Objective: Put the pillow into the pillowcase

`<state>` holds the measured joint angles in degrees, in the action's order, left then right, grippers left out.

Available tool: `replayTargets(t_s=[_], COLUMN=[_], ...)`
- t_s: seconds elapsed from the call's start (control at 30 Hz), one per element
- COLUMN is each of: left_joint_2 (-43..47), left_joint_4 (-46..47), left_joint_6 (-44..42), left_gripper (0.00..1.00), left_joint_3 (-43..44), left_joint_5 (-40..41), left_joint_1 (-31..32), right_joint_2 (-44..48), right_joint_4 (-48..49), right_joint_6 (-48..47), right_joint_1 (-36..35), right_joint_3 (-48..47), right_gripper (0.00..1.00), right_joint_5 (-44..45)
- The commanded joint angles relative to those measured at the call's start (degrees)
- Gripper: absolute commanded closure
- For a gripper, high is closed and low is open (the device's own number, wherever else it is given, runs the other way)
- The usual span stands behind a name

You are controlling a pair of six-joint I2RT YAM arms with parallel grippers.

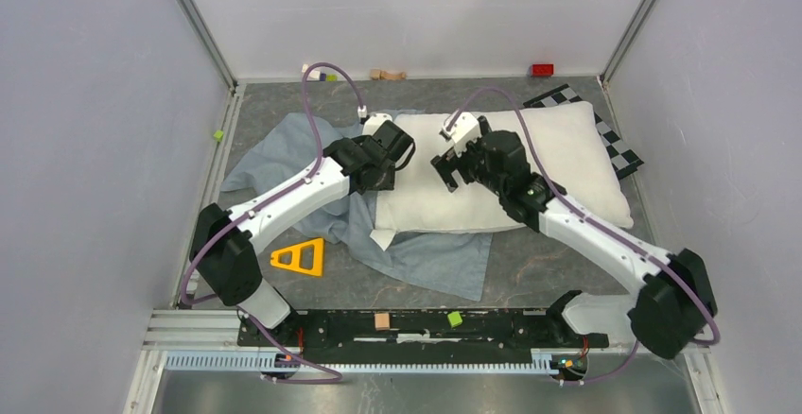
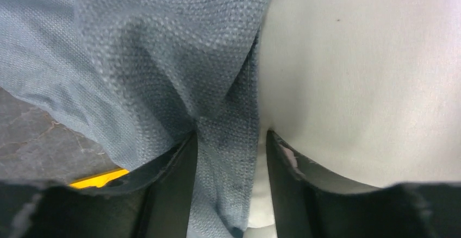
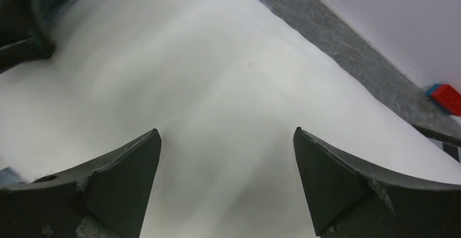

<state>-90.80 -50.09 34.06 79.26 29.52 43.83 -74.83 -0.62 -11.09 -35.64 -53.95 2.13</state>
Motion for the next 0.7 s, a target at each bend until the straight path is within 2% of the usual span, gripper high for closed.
replayTargets(t_s=[0.0,0.13,0.4,0.53,0.57,0.6,0.63,0.67], left_joint_2=[1.8,0.0,2.4,3.2,3.8,4.5,5.5,6.7], left_joint_4=[4.7,4.9,5.8,5.8,5.8,5.8,5.7,5.6], left_joint_6=[3.1,2.8,2.3,1.9,1.9,1.9,1.8,1.5], left_gripper=[0.49,0.71,0.87,0.94,0.95,0.95,0.95,0.95], left_joint_3=[-1.5,-0.7,0.7,2.0,2.1,2.0,1.6,1.2], left_joint_5=[3.4,1.3,-3.9,-8.2,-9.4,-10.6,-11.2,-11.6], left_joint_1=[-1.2,-2.1,-2.4,-2.3,-2.3,-2.3,-2.2,-2.2], right_joint_2=[6.9,5.2,-4.0,-9.3,-10.8,-11.9,-13.2,-14.1], right_joint_4=[2.0,2.6,16.2,21.8,22.5,22.2,21.5,20.1], right_joint_6=[-3.7,-6.1,-7.8,-7.1,-6.1,-4.6,-2.9,-1.0], right_joint_1=[-7.2,-15.8,-21.1,-21.9,-21.8,-21.2,-20.5,-19.3], right_joint_3=[5.0,6.3,11.7,10.3,9.0,7.1,5.2,2.8], right_gripper=[0.02,0.02,0.02,0.05,0.13,0.3,0.54,0.83], right_joint_5=[3.8,7.2,6.8,11.7,14.0,15.4,16.6,17.2])
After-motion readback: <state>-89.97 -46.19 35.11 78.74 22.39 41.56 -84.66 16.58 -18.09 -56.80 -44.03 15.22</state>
